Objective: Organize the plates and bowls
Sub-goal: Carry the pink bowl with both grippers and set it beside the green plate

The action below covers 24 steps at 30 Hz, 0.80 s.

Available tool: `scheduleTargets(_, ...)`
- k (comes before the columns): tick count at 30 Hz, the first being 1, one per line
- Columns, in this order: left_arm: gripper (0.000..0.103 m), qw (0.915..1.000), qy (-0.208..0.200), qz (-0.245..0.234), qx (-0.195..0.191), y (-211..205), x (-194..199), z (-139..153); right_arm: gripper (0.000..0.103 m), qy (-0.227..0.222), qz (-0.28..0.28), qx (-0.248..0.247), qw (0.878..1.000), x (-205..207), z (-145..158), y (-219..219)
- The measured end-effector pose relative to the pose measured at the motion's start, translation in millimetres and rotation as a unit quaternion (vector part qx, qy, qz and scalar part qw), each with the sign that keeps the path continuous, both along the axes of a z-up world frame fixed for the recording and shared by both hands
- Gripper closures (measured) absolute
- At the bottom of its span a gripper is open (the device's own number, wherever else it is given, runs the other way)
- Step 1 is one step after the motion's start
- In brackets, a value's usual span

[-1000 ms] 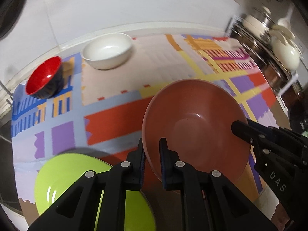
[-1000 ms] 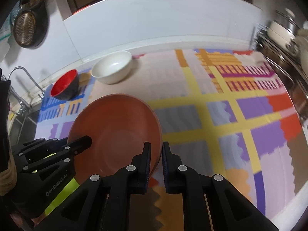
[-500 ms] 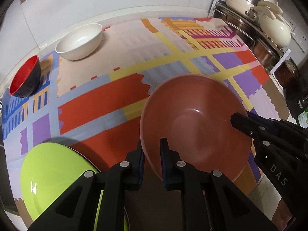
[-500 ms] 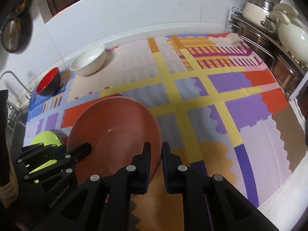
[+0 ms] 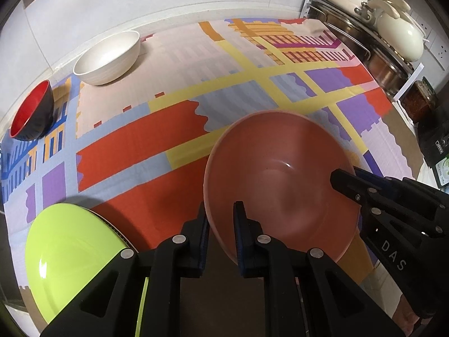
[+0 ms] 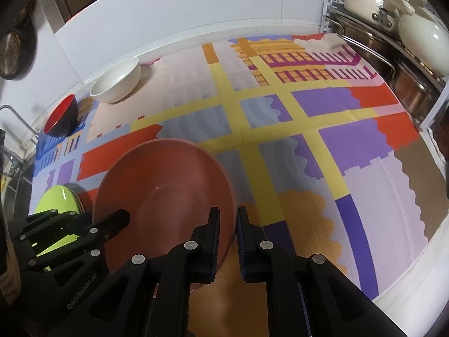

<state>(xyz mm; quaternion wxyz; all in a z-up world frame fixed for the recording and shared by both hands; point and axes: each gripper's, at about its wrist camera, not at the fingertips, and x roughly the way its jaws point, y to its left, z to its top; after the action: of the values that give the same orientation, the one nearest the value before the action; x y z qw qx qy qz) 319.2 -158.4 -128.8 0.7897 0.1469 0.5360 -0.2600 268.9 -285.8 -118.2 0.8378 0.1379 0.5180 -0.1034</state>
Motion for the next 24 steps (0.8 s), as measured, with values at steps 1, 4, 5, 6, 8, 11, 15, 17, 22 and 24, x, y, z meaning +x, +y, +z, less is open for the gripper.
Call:
scheduleTargets(1, 0.087, 1.0000, 0.001, 0.000, 0.001, -0.2, -0.3, -0.7, 0.090, 0.002, 0.000, 0.001, 1.000, -0.6, -1.3, -0.4)
scheduleTargets(4, 0.086, 1.0000, 0.003, 0.002, 0.003, -0.5, -1.8, -2.9, 0.090, 0.007, -0.001, 0.005, 1.000, -1.2, -3.9, -0.4)
scheduleTargets(5, 0.085, 1.0000, 0.002, 0.001, 0.003, -0.6, -2.6, -2.9, 0.089, 0.008, 0.000, 0.007, 1.000, -1.4, -4.7, -0.5)
scheduleTargets(6, 0.084, 1.0000, 0.001, 0.001, 0.004, -0.8, -3.3, -3.0, 0.089, 0.007, 0.000, 0.008, 1.000, -1.9, -5.2, -0.7)
scheduleTargets(8, 0.084, 1.0000, 0.000, 0.001, 0.004, -1.0, -4.0, -3.2, 0.089, 0.006, 0.002, 0.008, 1.000, -1.7, -4.7, -0.6)
scheduleTargets(11, 0.083, 1.0000, 0.001, 0.000, 0.004, -0.6, -4.4, -3.8, 0.089, 0.004, 0.004, 0.006, 1.000, -1.5, -4.5, -0.5)
scheduleTargets(15, 0.083, 0.9999, 0.011, 0.002, -0.001, 1.6, -2.4, -4.2, 0.089, 0.001, 0.009, 0.007, 1.000, -1.6, -3.8, 0.2)
scheduleTargets(17, 0.080, 0.9999, 0.015, 0.005, -0.005, 2.9, -0.6, -4.3, 0.089, -0.001, 0.008, 0.014, 1.000, -1.8, -4.2, -1.3)
scheduleTargets(22, 0.066, 1.0000, 0.006, 0.007, -0.004, 4.2, 0.3, -2.1, 0.089, -0.005, 0.008, 0.023, 1.000, -1.2, -4.4, -4.1)
scheduleTargets(24, 0.064, 1.0000, 0.001, 0.008, -0.003, 5.5, 1.3, 0.3, 0.087, -0.007, 0.009, 0.020, 1.000, -1.0, -2.8, -3.3)
